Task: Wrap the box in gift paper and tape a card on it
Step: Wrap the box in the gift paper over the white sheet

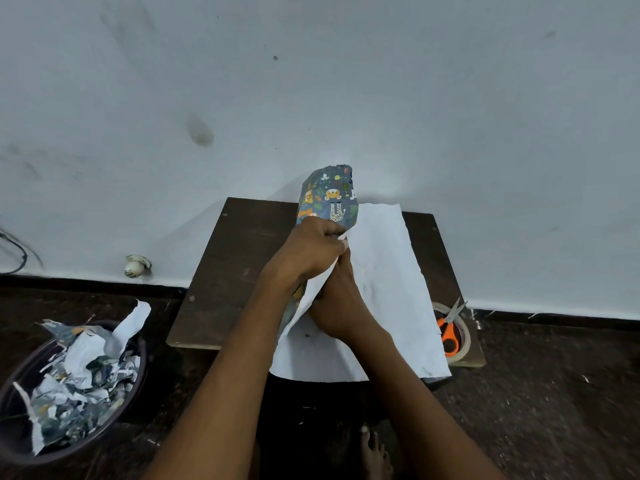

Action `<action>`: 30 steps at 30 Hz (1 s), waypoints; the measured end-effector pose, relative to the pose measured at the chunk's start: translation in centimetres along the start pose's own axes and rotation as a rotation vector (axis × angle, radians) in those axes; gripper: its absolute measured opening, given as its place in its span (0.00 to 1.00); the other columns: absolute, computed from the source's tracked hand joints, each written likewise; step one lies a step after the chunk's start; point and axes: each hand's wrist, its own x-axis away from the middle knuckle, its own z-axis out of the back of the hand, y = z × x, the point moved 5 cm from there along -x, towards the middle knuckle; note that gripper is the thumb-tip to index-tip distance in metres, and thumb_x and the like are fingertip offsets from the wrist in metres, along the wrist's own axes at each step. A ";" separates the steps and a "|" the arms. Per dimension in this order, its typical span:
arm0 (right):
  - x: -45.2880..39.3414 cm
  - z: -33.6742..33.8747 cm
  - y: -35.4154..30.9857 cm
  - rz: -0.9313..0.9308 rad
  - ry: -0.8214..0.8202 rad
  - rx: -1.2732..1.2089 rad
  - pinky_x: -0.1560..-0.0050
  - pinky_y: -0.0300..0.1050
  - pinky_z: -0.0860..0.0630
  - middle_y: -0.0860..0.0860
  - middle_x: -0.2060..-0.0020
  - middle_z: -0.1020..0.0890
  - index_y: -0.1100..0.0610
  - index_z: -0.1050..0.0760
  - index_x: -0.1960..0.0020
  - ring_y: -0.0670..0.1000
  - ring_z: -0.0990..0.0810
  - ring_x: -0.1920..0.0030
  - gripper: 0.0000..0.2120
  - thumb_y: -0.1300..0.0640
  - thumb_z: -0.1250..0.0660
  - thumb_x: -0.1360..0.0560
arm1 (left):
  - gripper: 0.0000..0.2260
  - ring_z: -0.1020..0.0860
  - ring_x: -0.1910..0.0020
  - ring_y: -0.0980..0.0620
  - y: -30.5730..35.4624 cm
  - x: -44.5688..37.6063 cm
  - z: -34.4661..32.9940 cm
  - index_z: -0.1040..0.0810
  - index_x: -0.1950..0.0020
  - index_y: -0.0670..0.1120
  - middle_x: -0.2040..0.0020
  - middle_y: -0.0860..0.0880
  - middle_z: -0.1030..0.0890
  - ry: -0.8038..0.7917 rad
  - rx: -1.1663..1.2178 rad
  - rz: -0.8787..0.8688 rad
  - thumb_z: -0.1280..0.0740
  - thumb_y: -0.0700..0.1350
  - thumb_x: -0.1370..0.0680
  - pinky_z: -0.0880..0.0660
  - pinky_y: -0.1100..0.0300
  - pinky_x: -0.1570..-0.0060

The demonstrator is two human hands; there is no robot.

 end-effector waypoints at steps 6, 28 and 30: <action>0.3 0.6 -0.6 0.064 0.122 -0.046 0.25 0.50 0.32 0.60 0.28 0.32 0.64 0.43 0.23 0.55 0.32 0.26 0.33 0.49 0.40 0.21 | 0.18 0.21 0.37 0.51 -1.1 -0.1 0.3 0.20 0.31 0.44 0.36 0.47 0.19 -0.003 0.098 0.037 0.29 0.39 0.22 0.25 0.54 0.34; 1.1 4.4 1.2 -0.194 -0.013 -0.453 0.45 0.49 0.17 0.53 0.40 0.18 0.57 0.25 0.34 0.52 0.19 0.40 0.27 0.70 0.35 0.32 | 0.10 0.19 0.52 0.56 -0.9 0.9 0.3 0.15 0.44 0.46 0.53 0.51 0.17 0.196 -0.021 -0.046 0.26 0.47 0.24 0.21 0.64 0.50; 1.2 4.3 1.0 -0.196 -0.001 -0.428 0.43 0.50 0.18 0.51 0.41 0.18 0.55 0.25 0.36 0.49 0.19 0.41 0.28 0.64 0.36 0.37 | 0.12 0.24 0.46 0.55 -0.9 1.0 0.4 0.16 0.45 0.52 0.48 0.55 0.21 0.291 -0.216 -0.091 0.24 0.51 0.27 0.27 0.57 0.41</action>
